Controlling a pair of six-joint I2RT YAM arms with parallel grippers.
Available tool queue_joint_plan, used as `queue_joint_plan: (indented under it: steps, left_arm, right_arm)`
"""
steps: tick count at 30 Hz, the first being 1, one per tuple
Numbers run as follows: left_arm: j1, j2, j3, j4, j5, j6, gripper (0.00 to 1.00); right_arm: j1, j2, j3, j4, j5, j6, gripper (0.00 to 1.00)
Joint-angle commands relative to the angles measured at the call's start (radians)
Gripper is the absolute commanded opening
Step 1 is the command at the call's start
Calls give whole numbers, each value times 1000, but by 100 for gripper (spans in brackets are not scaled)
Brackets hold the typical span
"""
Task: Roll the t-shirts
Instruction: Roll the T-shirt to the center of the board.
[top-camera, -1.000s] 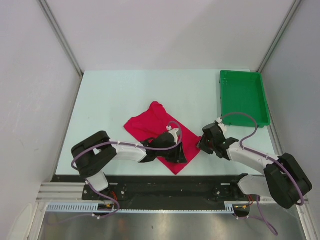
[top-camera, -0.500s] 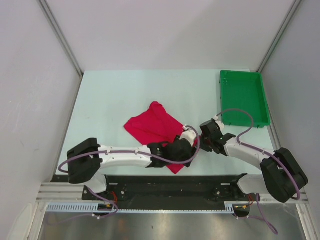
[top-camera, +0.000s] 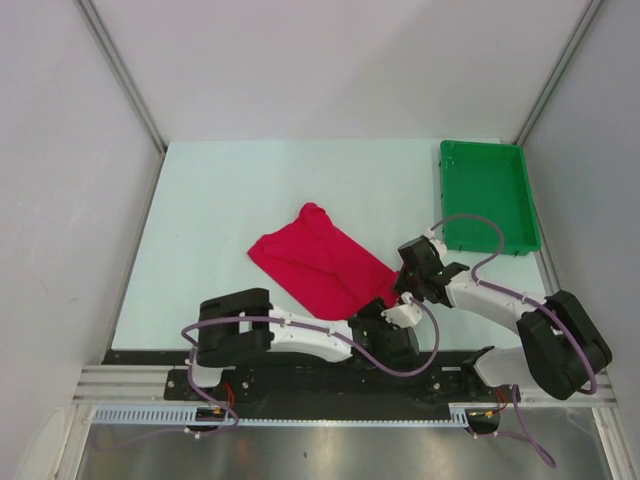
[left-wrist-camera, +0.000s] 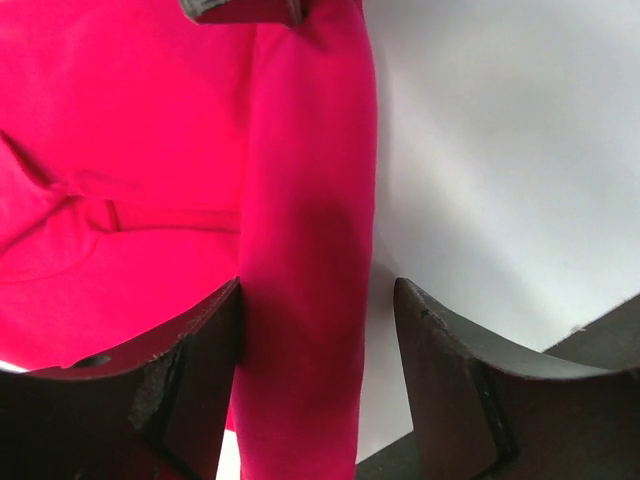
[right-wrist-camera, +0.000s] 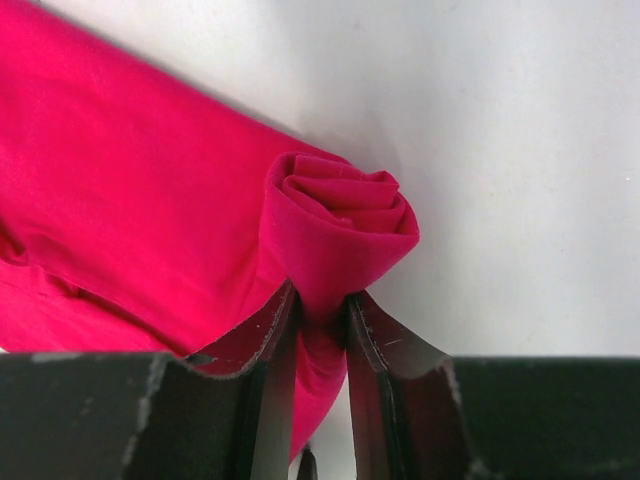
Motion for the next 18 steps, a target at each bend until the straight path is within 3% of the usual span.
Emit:
queue_joint_plan:
  steps: [1, 4, 5, 6, 7, 8, 10, 11, 14, 18]
  left_arm:
    - [-15, -13, 3, 20, -67, 27, 65]
    - [-18, -3, -6, 23, -77, 19, 58]
    - [-17, 2, -8, 24, -81, 17, 49]
    - [-17, 2, -15, 29, -83, 14, 43]
    - [-17, 0, -18, 34, -80, 13, 27]
    - [-14, -4, -23, 40, -72, 11, 21]
    - [-5, -35, -49, 69, -20, -3, 9]
    - [12, -50, -61, 81, 1, -10, 5]
    - [75, -145, -141, 164, 159, -53, 0]
    - [202, -277, -302, 305, 446, -154, 0]
  right_arm:
    - [3, 39, 3, -18, 32, -15, 27]
    - [3, 44, 3, -13, 29, -14, 27]
    - [3, 43, 3, -15, 27, -12, 27]
    - [3, 41, 3, -12, 26, -15, 31]
    - [3, 38, 5, -12, 26, -17, 36]
    - [2, 33, 3, -12, 27, -18, 48]
    - [5, 9, 3, -15, 32, -23, 60]
    - [2, -2, 5, -16, 32, -28, 71]
    - [0, -75, 3, -24, 39, -32, 83]
    - [-3, -174, 3, -55, 71, -17, 84]
